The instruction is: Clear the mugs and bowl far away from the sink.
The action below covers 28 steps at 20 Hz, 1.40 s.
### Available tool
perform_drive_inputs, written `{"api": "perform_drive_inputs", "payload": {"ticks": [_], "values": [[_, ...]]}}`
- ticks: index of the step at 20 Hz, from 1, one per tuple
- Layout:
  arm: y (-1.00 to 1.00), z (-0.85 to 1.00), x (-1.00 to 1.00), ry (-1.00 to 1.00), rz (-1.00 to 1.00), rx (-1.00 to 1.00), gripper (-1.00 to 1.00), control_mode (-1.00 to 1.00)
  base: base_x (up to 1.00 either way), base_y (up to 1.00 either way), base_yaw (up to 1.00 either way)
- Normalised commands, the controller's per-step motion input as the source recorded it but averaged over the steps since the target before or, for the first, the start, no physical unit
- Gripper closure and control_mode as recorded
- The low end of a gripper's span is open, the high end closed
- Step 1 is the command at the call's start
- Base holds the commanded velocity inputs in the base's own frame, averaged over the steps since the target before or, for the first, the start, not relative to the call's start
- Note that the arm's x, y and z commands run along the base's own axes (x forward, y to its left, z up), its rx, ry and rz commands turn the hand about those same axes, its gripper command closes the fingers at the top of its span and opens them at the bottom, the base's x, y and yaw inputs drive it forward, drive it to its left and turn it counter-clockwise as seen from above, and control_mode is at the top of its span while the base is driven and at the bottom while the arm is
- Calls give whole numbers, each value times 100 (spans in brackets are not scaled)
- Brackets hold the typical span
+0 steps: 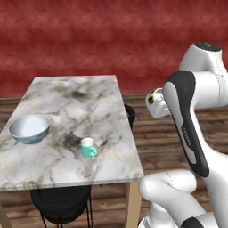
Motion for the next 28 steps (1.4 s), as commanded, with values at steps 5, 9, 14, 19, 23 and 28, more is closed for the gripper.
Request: {"api": "perform_drive_inputs", "payload": {"ticks": [5,9,14,19,23,28], "values": [[0,0,0,0,0,0,100,100,50,-6,46],[0,0,0,0,0,0,100,100,48,-15,48],[0,0,0,0,0,0,100,100,50,-24,30],[0,0,0,0,0,0,100,100,40,-33,2],[0,0,0,0,0,0,100,100,32,-31,0],[-9,-49,55,1,1,0,100,-100,10,-4,0]]}}
